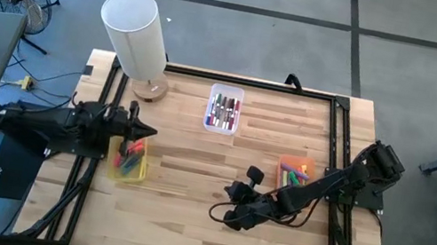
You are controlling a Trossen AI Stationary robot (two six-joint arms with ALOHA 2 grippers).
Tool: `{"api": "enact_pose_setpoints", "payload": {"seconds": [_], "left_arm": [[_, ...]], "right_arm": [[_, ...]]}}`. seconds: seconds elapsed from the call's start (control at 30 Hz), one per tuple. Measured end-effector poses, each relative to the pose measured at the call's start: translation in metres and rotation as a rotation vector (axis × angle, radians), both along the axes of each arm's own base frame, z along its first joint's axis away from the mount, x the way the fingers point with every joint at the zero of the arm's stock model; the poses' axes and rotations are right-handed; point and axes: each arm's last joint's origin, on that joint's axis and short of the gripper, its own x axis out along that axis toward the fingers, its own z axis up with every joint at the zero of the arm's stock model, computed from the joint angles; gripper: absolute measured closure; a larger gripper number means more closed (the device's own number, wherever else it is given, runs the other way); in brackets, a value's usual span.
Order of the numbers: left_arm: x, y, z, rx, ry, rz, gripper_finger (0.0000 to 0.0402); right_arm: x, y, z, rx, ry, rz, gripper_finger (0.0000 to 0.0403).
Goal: Pick & Place Markers
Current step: Return to Home Position
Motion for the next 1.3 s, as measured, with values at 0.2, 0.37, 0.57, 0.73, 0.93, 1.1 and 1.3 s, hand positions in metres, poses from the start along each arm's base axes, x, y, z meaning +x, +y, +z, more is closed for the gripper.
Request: {"api": "enact_pose_setpoints", "payload": {"seconds": [0.2, 0.37, 0.57, 0.73, 0.93, 1.1, 1.3], "left_arm": [[0.0, 0.007, -0.001, -0.011, 0.009, 0.006, 0.0401], [0.0, 0.01, -0.002, -0.031, 0.011, 0.063, 0.0401], [0.0, 0.01, -0.002, -0.027, 0.011, 0.073, 0.0401], [0.0, 0.01, -0.003, -0.037, 0.021, 0.057, 0.0401], [0.001, 0.01, -0.003, -0.037, 0.024, 0.057, 0.0401], [0.001, 0.01, -0.003, -0.038, 0.024, 0.057, 0.0401], [0.001, 0.01, -0.003, -0.038, 0.024, 0.056, 0.0401]], "right_arm": [[0.0, 0.0, 0.0, -0.001, -0.001, -0.001, 0.0403], [0.0, 0.0, 0.0, -0.002, -0.001, -0.002, 0.0403], [0.0, 0.0, 0.0, -0.001, -0.001, -0.001, 0.0403], [0.002, -0.004, -0.001, 0.018, 0.016, 0.003, 0.0403], [-0.004, -0.024, -0.029, 0.069, 0.069, 0.043, 0.0403], [-0.013, -0.044, -0.055, 0.144, 0.038, 0.155, 0.0402], [-0.045, -0.078, -0.055, 0.21, -0.078, 0.164, 0.0402]]}}
